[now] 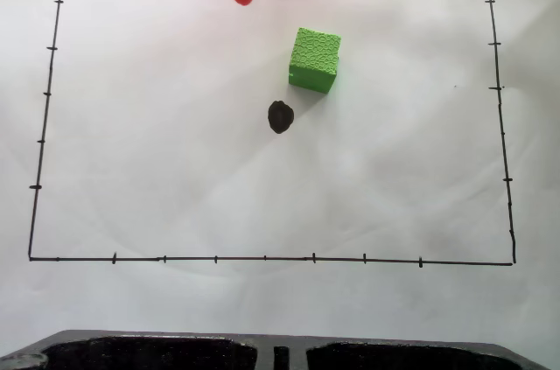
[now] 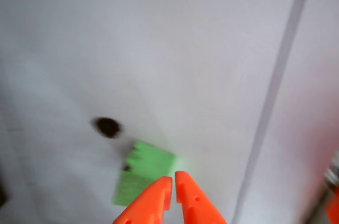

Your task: Grasp the colored block, Place it on the black dot, and then return the arm to the default position.

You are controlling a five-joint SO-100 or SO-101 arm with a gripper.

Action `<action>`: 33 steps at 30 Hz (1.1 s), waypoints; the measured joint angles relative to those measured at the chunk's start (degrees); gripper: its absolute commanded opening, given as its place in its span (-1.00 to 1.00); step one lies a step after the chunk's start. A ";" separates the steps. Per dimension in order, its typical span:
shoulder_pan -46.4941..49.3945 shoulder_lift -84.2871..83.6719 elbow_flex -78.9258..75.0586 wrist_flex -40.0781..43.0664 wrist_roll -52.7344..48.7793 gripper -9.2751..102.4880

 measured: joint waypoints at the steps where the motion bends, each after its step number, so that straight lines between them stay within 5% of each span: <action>1: -0.79 -1.41 -0.97 0.62 1.58 -0.83; 7: -6.94 -11.78 -7.65 2.64 9.84 -0.78; 20: -11.87 -19.34 -9.49 -1.49 22.32 -0.09; 33: -16.79 -26.98 -9.58 -5.36 26.63 -0.10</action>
